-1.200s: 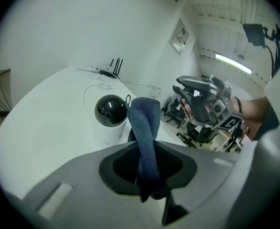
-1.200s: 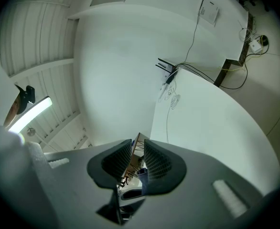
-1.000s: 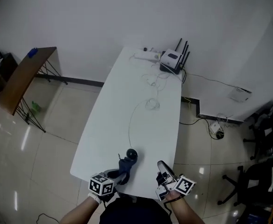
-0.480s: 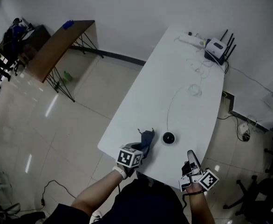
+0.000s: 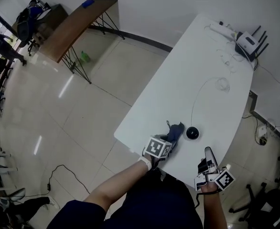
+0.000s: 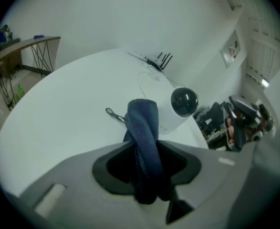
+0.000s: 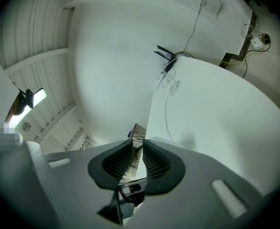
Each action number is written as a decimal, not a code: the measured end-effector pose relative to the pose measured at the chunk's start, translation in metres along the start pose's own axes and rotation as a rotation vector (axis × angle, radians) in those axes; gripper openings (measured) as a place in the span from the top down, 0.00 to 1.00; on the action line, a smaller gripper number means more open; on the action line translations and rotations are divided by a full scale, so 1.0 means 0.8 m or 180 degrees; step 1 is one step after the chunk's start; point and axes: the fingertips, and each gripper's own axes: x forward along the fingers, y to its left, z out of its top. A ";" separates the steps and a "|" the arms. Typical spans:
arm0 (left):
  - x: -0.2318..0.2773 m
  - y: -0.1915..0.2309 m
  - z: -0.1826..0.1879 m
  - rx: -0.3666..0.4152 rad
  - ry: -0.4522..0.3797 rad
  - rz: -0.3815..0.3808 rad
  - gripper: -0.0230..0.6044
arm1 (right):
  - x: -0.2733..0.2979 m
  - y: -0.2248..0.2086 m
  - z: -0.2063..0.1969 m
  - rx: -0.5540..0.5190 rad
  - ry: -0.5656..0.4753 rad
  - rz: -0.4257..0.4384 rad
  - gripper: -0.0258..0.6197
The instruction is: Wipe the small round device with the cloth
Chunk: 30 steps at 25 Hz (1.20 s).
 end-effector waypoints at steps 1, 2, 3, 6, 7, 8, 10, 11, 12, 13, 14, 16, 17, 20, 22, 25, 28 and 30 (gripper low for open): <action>0.001 0.002 -0.001 0.0041 0.0003 0.0039 0.68 | 0.003 0.002 -0.004 -0.0030 0.0042 0.0019 0.85; 0.001 0.004 0.000 0.0070 -0.0011 0.0058 0.62 | 0.007 0.005 -0.008 -0.0065 0.0082 0.0043 0.85; -0.001 0.005 0.002 0.0092 -0.0053 0.0068 0.56 | 0.010 0.011 -0.012 -0.0107 0.0119 0.0081 0.86; -0.024 0.012 0.021 0.0121 -0.0306 0.0167 0.49 | 0.016 0.025 -0.019 -0.0371 0.0222 0.0085 0.86; -0.034 0.013 0.026 0.0121 -0.0391 0.0183 0.49 | 0.015 0.026 -0.019 -0.0506 0.0249 0.0012 0.86; -0.043 0.013 0.029 0.0122 -0.0452 0.0162 0.49 | 0.014 0.027 -0.020 -0.0645 0.0269 -0.0053 0.86; -0.063 0.014 0.026 0.0135 -0.0511 0.0089 0.49 | 0.015 0.035 -0.025 -0.0855 0.0286 -0.0091 0.86; -0.080 0.018 0.026 0.0143 -0.0546 0.0104 0.49 | 0.019 0.040 -0.031 -0.0915 0.0292 -0.0076 0.86; -0.103 0.021 0.027 0.0158 -0.0607 0.0169 0.50 | 0.022 0.046 -0.038 -0.0954 0.0304 -0.0052 0.86; -0.126 0.021 0.030 0.0190 -0.0691 0.0246 0.53 | 0.025 0.052 -0.044 -0.0988 0.0324 -0.0033 0.86; -0.145 0.016 0.030 0.0243 -0.0789 0.0302 0.56 | 0.024 0.057 -0.048 -0.1031 0.0349 -0.0022 0.86; -0.160 -0.003 0.028 0.0373 -0.0980 0.0306 0.65 | 0.020 0.062 -0.044 -0.1163 0.0369 -0.0013 0.86; -0.158 -0.014 0.029 0.0448 -0.1053 0.0256 0.66 | 0.018 0.063 -0.038 -0.1244 0.0346 -0.0009 0.86; -0.145 -0.063 0.036 0.0678 -0.1143 -0.0009 0.68 | 0.008 0.064 -0.017 -0.1417 0.0219 -0.0005 0.86; -0.139 -0.096 0.038 0.0815 -0.1152 -0.0158 0.68 | 0.000 0.065 -0.009 -0.1474 0.0150 -0.0009 0.86; -0.134 -0.129 0.036 0.0964 -0.1153 -0.0280 0.68 | -0.008 0.069 -0.007 -0.1596 0.0110 -0.0017 0.86; -0.132 -0.147 0.032 0.1038 -0.1153 -0.0297 0.69 | -0.017 0.075 -0.007 -0.1720 0.0115 0.0009 0.86; -0.130 -0.157 0.025 0.1045 -0.1151 -0.0262 0.69 | -0.029 0.075 -0.004 -0.1796 0.0124 0.0035 0.86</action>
